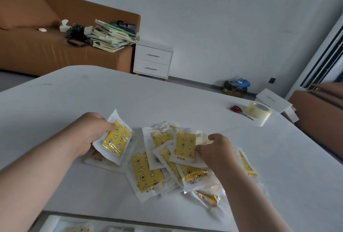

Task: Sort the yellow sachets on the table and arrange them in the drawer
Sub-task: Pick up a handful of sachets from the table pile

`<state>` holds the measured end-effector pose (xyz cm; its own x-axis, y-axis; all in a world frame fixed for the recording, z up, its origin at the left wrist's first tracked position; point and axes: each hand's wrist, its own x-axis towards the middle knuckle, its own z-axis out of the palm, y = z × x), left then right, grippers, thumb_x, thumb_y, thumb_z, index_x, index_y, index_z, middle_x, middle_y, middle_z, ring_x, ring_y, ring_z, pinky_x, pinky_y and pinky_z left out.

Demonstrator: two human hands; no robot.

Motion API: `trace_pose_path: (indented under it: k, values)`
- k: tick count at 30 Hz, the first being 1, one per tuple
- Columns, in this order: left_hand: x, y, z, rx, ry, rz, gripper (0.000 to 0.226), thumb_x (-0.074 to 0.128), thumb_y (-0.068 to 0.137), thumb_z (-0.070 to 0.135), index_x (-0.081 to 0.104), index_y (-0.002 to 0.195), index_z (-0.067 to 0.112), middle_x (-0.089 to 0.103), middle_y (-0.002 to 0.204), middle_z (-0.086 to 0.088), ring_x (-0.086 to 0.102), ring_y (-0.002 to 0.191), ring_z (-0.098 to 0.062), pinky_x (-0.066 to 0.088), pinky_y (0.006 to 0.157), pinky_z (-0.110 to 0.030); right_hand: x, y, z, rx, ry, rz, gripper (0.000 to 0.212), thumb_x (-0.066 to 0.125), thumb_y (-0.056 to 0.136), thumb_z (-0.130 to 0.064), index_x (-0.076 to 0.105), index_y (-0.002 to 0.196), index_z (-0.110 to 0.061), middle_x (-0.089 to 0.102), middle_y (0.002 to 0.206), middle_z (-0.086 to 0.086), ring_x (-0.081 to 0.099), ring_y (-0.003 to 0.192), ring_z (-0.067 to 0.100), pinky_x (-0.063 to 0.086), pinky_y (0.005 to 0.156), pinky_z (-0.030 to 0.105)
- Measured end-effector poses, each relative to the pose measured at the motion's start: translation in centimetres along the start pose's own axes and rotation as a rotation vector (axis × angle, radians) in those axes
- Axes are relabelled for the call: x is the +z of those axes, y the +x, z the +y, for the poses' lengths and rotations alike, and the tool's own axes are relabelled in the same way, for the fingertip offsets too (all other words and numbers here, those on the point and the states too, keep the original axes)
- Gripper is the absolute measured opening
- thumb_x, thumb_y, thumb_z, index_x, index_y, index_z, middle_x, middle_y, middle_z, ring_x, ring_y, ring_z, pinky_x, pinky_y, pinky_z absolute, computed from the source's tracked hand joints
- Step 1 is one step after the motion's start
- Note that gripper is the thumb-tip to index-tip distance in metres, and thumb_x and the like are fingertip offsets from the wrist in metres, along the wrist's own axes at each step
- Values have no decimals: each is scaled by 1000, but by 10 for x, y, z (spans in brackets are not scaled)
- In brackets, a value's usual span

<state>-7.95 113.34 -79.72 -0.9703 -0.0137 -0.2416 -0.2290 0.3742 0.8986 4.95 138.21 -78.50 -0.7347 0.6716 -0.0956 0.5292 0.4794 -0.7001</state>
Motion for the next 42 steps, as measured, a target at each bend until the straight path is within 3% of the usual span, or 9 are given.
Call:
trace_pose_path:
  k: [5,12,18,21,24,26,30,39,42]
  values:
    - [-2,-3,5,-99,-227,-45,9,62,90,4,57,97,1,66,95,-19,63,78,-33,48,58,-34,-12,7,-3,131,337,-10,24,42,84,3,65,88,3,65,73,11,70,78,38,62,68,49]
    - [-5,-1,4,-198,-490,-144,8,48,97,5,56,94,2,67,86,-16,69,59,-30,58,47,-38,-12,12,1,231,478,-33,20,41,85,3,60,83,-4,65,87,20,68,86,40,57,79,59]
    - [-10,-8,10,-143,-886,-339,21,41,100,14,61,95,11,73,71,-4,71,57,-16,57,49,-24,-18,13,4,283,875,-47,9,53,90,-1,59,84,-6,64,98,20,65,88,34,58,74,47]
    - [-12,-14,15,-110,-1004,-356,19,45,98,18,63,95,14,73,80,-2,72,65,-15,56,54,-20,-20,14,10,227,1079,-155,16,72,78,-26,65,85,-14,65,105,17,64,92,29,57,80,44]
    - [-10,-17,18,-65,-962,-385,14,53,93,22,65,94,17,74,81,-1,71,67,-14,56,58,-20,-26,18,10,255,1239,-251,48,85,54,-55,74,91,-25,71,97,7,69,93,25,58,85,40]
    - [-7,-18,20,-40,-934,-404,14,54,91,17,66,96,14,74,83,-3,72,65,-15,58,55,-22,-26,22,14,224,1320,-220,43,78,73,-36,67,108,-13,75,91,9,75,75,21,62,63,30]
    - [0,-21,25,-7,-833,-410,15,51,93,11,65,94,8,74,74,-6,71,59,-17,59,51,-28,-35,14,9,206,1281,-254,19,67,82,-12,63,99,-6,76,78,10,74,64,21,58,49,26]
    - [54,-26,22,-93,-373,-264,29,74,76,1,64,104,-1,72,95,-21,70,86,-34,54,87,-51,-52,16,27,321,1148,-139,7,65,88,-6,59,89,-10,70,54,2,68,44,14,47,57,28]
    - [67,-24,21,-129,-306,-275,29,78,74,5,66,100,-1,73,92,-21,70,86,-36,53,89,-53,-55,20,31,346,1150,-106,6,65,88,-5,60,88,-8,71,61,5,68,44,15,52,45,25]
